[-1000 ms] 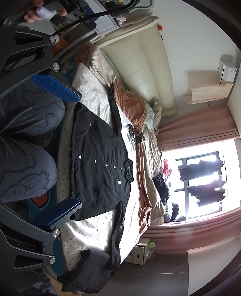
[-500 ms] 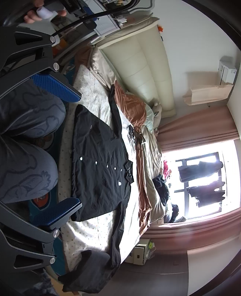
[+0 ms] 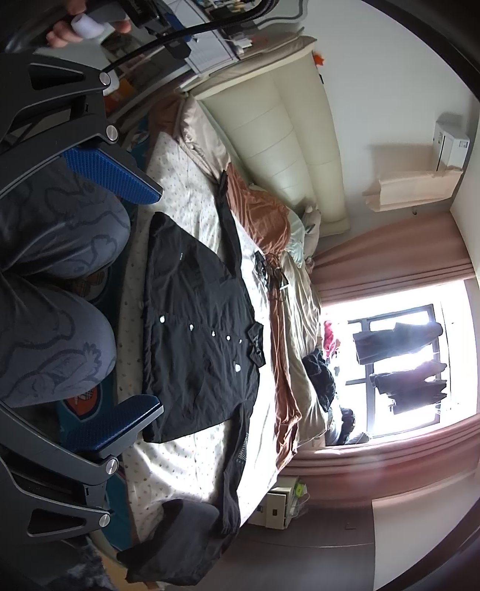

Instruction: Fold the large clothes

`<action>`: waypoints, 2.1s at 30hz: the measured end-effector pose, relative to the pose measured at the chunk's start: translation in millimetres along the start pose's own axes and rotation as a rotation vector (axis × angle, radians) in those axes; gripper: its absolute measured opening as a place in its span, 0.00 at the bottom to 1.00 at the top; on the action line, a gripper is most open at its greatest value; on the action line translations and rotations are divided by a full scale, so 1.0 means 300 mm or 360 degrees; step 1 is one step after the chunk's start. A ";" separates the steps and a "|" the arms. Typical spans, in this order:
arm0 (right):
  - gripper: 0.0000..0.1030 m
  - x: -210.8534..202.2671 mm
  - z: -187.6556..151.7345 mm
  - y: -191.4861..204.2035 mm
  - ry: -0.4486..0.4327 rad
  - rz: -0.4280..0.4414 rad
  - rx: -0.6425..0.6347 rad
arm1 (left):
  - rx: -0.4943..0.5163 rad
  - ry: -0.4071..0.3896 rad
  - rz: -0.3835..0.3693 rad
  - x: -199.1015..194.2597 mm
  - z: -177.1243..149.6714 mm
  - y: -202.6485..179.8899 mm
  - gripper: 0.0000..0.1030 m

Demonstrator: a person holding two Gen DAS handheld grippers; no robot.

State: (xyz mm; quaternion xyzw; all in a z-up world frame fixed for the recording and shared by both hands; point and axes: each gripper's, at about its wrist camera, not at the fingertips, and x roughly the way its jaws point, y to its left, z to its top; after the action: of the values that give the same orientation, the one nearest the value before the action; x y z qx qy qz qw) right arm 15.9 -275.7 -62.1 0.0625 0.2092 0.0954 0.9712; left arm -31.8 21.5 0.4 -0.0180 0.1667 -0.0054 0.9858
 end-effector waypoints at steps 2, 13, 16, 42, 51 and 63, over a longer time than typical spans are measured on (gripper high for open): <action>1.00 0.000 0.000 0.000 0.0000 0.0001 0.0000 | -0.0001 -0.0001 0.0001 -0.002 -0.001 0.002 1.00; 1.00 0.008 0.004 0.008 0.0013 0.0010 0.0001 | 0.0000 0.0008 -0.0004 0.002 0.001 0.008 1.00; 1.00 0.032 0.020 0.013 0.0018 0.0012 0.0003 | 0.0006 0.0017 -0.0002 0.024 0.017 0.007 1.00; 0.99 0.746 0.315 -0.081 0.0185 0.0129 0.0119 | -0.0186 0.0233 0.0126 0.702 0.202 0.218 0.93; 0.87 1.038 0.404 -0.101 0.0261 0.0167 0.0196 | -0.0300 0.0349 0.0234 0.985 0.264 0.374 0.83; 0.74 1.403 0.463 -0.080 0.0344 0.0241 0.0347 | -0.0444 0.0491 0.0304 1.311 0.310 0.600 0.69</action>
State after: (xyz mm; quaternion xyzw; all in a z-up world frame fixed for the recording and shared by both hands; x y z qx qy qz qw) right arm 454.2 -221.6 -106.3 0.1724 0.3163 0.1513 0.9205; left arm 371.1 197.8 -47.7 -0.1373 0.3154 0.1084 0.9327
